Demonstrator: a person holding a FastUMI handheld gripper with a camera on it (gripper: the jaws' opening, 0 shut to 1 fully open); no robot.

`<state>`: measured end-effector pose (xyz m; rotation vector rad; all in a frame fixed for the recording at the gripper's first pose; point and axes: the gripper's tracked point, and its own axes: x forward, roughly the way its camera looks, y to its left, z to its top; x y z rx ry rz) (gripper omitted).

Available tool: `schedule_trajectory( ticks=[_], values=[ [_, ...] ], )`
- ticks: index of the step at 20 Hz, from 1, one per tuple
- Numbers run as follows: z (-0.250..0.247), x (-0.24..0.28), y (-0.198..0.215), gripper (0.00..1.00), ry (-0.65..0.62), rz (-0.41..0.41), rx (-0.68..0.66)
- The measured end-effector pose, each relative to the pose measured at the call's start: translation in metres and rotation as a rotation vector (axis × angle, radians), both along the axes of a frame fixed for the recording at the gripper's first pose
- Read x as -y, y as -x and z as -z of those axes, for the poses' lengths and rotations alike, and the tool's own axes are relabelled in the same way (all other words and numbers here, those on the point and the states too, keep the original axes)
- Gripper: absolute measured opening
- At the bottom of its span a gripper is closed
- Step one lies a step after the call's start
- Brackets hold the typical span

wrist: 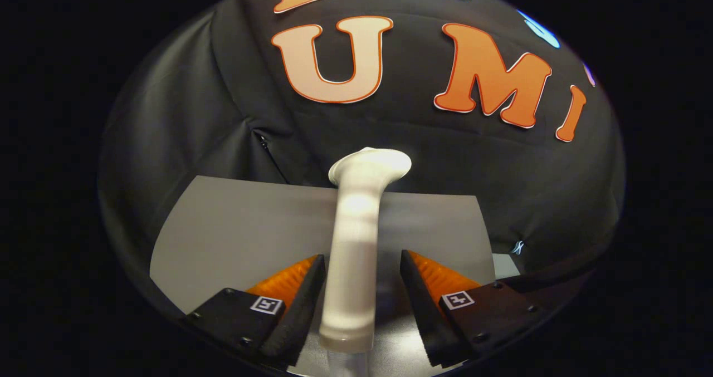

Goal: Iron the clothes twice with a garment steamer, once on the left side and once on the right side.

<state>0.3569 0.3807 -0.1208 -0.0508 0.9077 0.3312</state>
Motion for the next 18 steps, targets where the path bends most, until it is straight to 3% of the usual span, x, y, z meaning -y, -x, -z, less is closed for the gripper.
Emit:
schedule_trajectory(
  ticks=[3, 9, 18],
  values=[
    [-0.004, 0.003, -0.002, 0.50, 0.015, 0.023, 0.029],
    [-0.023, 0.011, 0.021, 0.47, 0.009, -0.031, 0.133],
    [-0.093, 0.041, 0.125, 0.46, -0.190, -0.124, 0.430]
  ],
)
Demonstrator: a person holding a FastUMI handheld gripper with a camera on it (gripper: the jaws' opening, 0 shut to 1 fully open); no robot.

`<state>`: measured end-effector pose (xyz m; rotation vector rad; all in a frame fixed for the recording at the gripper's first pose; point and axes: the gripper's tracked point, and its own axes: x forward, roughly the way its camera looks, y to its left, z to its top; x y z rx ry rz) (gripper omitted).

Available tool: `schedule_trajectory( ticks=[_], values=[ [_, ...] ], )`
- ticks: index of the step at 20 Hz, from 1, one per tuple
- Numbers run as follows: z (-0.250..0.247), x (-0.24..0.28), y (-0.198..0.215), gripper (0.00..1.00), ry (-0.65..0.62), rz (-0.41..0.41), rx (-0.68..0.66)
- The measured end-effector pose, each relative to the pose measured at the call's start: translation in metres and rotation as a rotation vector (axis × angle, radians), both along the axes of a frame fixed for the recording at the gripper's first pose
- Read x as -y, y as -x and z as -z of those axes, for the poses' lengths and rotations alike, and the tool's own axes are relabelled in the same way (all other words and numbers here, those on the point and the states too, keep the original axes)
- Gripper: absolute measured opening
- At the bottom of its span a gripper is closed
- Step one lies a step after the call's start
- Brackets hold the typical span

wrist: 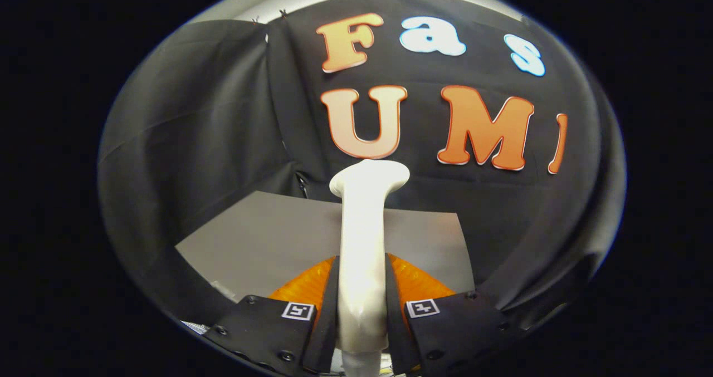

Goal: Iron the clothes twice with a garment steamer, once on the left side and once on the right side.

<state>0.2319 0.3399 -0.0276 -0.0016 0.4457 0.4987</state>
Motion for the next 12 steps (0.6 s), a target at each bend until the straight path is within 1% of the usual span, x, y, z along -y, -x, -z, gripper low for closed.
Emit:
schedule_trajectory(
  ticks=[2, 4, 5, 8, 12],
  values=[
    [-0.022, 0.015, 0.028, 0.46, -0.030, -0.018, 0.058],
    [-0.038, 0.029, 0.050, 0.46, -0.085, -0.015, 0.097],
    [-0.051, 0.038, 0.063, 0.43, -0.108, -0.015, 0.126],
    [-0.077, 0.066, 0.101, 0.42, -0.132, -0.022, 0.211],
    [-0.098, 0.106, 0.146, 0.42, -0.194, 0.010, 0.300]
  ],
)
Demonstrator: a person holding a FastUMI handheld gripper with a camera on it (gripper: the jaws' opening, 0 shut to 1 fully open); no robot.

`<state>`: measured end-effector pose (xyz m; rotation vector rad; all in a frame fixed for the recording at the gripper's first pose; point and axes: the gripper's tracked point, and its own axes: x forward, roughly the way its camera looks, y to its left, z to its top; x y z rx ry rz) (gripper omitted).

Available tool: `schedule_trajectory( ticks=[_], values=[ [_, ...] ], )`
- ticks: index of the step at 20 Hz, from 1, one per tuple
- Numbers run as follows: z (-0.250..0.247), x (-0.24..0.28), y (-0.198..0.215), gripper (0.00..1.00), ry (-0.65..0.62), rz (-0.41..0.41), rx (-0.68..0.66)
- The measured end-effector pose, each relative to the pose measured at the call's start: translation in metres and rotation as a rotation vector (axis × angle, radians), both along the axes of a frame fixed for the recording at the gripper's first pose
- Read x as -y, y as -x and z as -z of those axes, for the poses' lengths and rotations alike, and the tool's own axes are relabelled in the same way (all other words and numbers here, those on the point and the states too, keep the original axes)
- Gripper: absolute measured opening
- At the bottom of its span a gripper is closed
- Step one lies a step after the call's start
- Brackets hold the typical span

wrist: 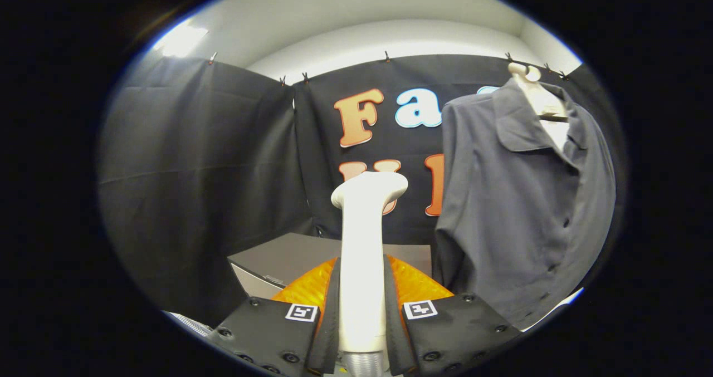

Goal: Iron the clothes twice with a garment steamer, once on the left side and once on the right side.

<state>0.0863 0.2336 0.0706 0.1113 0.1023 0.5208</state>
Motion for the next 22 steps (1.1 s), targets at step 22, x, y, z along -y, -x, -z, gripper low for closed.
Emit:
schedule_trajectory(
  ticks=[22],
  values=[
    [0.032, 0.186, 0.067, 0.42, 0.020, 0.275, 0.189]
  ],
)
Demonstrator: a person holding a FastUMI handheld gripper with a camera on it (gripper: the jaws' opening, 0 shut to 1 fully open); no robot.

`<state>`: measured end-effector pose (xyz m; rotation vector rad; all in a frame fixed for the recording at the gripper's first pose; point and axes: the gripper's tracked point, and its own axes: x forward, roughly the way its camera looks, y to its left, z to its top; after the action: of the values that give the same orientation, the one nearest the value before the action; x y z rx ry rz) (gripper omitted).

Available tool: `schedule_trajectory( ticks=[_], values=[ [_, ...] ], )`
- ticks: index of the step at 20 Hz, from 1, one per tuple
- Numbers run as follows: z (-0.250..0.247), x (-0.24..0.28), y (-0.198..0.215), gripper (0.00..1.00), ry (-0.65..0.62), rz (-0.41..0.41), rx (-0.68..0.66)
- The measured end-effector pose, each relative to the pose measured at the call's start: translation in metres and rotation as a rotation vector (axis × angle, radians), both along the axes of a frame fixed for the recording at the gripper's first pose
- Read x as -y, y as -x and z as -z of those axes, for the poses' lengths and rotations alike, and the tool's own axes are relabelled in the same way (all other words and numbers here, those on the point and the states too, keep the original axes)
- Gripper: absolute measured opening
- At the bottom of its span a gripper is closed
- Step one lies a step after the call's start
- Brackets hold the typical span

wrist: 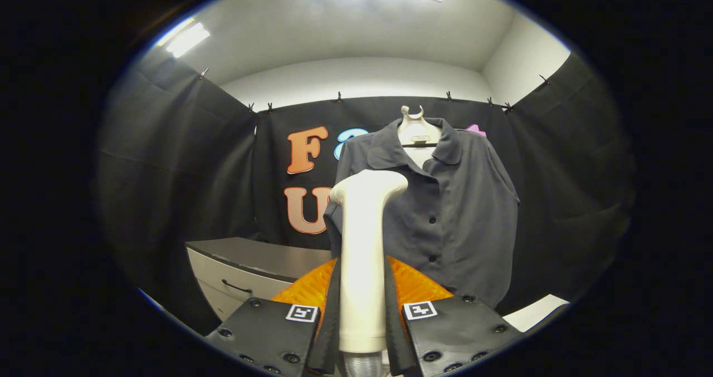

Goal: Iron the clothes twice with a garment steamer, once on the left side and once on the right side.

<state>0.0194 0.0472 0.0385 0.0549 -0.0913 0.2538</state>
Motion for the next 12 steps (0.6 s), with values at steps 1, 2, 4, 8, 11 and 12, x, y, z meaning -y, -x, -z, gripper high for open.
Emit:
schedule_trajectory(
  ticks=[1, 2, 4, 8, 11, 12],
  values=[
    [0.002, 0.002, -0.003, 0.42, -0.007, 0.002, -0.004],
    [0.005, 0.004, -0.006, 0.42, -0.010, 0.003, -0.007],
    [0.011, 0.007, -0.011, 0.42, -0.013, 0.002, -0.013],
    [0.014, 0.005, -0.020, 0.42, -0.012, -0.016, -0.001],
    [0.008, 0.007, -0.032, 0.42, -0.017, -0.021, 0.015],
    [0.005, 0.009, -0.040, 0.42, -0.032, -0.019, 0.015]
  ],
)
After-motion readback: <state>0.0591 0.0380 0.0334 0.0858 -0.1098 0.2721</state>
